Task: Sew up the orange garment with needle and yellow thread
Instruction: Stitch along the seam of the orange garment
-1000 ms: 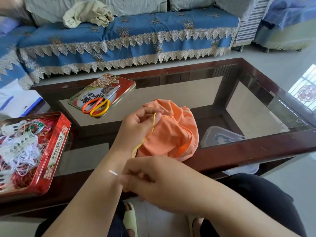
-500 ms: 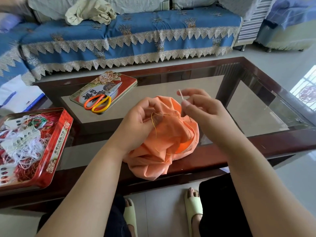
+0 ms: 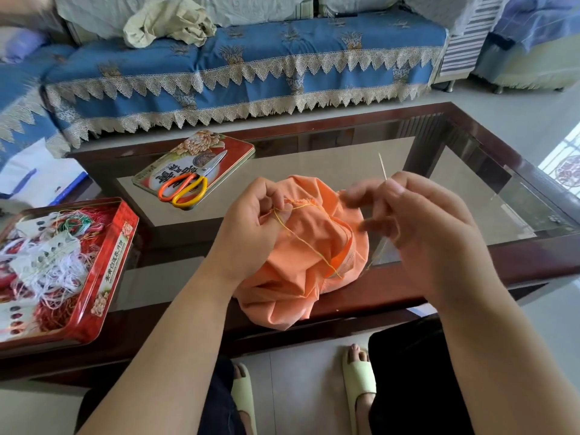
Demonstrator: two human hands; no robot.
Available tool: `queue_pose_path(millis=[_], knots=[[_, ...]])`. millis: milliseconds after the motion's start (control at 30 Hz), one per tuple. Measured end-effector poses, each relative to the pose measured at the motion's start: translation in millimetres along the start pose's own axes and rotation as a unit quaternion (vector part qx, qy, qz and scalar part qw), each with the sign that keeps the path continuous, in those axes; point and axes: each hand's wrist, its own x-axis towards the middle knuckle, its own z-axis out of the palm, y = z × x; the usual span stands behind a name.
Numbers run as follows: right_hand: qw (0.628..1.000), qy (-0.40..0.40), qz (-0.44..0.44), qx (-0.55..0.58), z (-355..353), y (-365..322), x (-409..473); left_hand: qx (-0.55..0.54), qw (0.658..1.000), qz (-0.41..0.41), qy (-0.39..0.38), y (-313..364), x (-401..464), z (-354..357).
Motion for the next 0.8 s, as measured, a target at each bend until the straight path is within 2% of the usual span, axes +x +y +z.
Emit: queue_pose_path(millis=[33,100,167,233,333,400,467,567,800], knots=[[0.995,0.061,0.011,-0.072,-4.0,7.7,2.3,0.008,1.000,-0.008,0.012,-0.3,0.3,0.0],[0.957,0.171,0.025,-0.234,-8.8,20.5,8.4,0.026,0.999,-0.012,0.025,0.2,-0.1,-0.4],[0.951,0.191,0.019,-0.242,-8.3,24.9,12.1,0.042,0.999,-0.002,0.014,2.6,-2.5,-1.2],[0.972,0.131,-0.016,-0.195,-7.7,23.1,11.7,0.053,0.998,0.023,-0.017,5.5,-5.3,-0.4],[0.976,-0.036,-0.030,-0.212,-2.5,16.9,17.0,0.055,0.995,0.040,-0.068,9.4,-8.1,0.1],[0.963,-0.142,0.037,-0.226,-2.3,18.1,23.3,0.044,0.993,0.039,-0.105,10.8,-11.3,-1.0],[0.948,-0.205,0.103,-0.222,-5.9,20.0,27.0,0.043,0.989,0.028,-0.135,13.6,-14.2,-2.1],[0.932,-0.238,0.131,-0.238,-9.2,22.6,23.9,0.033,0.988,0.019,-0.150,19.5,-15.9,-5.4],[0.921,-0.253,0.085,-0.285,-12.5,21.1,14.9,0.015,0.986,-0.053,-0.156,20.2,-13.9,-8.1]])
